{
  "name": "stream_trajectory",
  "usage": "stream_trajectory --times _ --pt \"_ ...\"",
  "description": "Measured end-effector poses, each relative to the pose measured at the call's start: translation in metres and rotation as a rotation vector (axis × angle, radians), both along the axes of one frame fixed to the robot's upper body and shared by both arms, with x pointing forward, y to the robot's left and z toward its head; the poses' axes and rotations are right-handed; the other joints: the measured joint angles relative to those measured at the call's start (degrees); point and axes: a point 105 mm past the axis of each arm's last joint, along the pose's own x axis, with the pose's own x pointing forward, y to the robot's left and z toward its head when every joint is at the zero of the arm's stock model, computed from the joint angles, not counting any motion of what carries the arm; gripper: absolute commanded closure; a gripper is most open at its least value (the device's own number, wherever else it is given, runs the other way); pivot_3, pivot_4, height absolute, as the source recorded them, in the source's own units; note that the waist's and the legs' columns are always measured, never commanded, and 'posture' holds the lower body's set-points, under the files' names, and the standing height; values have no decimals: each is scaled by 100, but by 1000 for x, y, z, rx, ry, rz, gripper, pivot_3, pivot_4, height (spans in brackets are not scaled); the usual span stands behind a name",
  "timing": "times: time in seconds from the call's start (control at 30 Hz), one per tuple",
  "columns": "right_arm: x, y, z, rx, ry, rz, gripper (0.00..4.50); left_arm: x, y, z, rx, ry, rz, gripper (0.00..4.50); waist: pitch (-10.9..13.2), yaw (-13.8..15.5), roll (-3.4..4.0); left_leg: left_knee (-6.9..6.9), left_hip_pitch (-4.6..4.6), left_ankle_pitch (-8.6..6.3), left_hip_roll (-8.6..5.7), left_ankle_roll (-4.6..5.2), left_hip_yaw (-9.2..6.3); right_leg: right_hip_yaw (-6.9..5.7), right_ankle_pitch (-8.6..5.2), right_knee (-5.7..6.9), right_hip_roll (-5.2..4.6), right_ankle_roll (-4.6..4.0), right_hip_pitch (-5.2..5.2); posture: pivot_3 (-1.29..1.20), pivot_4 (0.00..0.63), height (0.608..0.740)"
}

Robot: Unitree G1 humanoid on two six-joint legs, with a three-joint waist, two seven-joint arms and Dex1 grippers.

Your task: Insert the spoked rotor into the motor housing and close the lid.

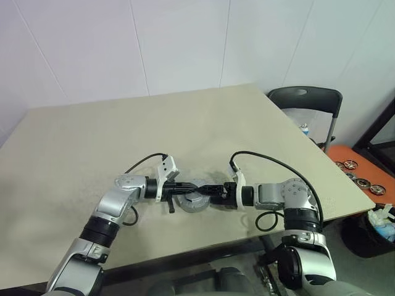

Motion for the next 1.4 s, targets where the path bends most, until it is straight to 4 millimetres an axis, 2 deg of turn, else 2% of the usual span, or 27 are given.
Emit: stream_trajectory --times 0.37,0.77,0.97,1.23,1.3,1.4 --pt "4 -5 3 28 -25 -13 2134 1 2 4 -2 -11 4 4500 -1 15 6 -2 -1 0 -4 0 -2 0 -1 -5 -6 1 3 0 0 740" --pt "-3 -35 3 94 9 -35 2134 1 2 0 2 4 4 4500 6 300 17 -1 -19 -6 -21 10 5 0 -3 -29 -17 5 0 0 0 740" --pt "-8 -41 0 118 14 -33 2134 1 2 -1 5 5 2 4500 6 335 17 0 -20 -7 -21 12 5 0 -3 -36 -18 5 4 0 0 740" --pt "-11 -41 -2 137 14 -40 2134 1 2 -2 9 7 4 4500 5 330 16 0 -18 -7 -21 13 5 0 -3 -38 -17 5 6 0 0 740" --pt "-12 -40 -3 143 8 -44 2407 1 3 -2 10 6 5 4500 5 322 16 0 -17 -7 -21 13 5 0 -3 -37 -16 5 6 0 0 740" --pt "-13 -38 -2 143 -5 -52 2423 2 5 -1 13 4 9 4500 5 313 16 1 -15 -7 -20 12 6 0 -3 -36 -13 5 7 0 0 740"
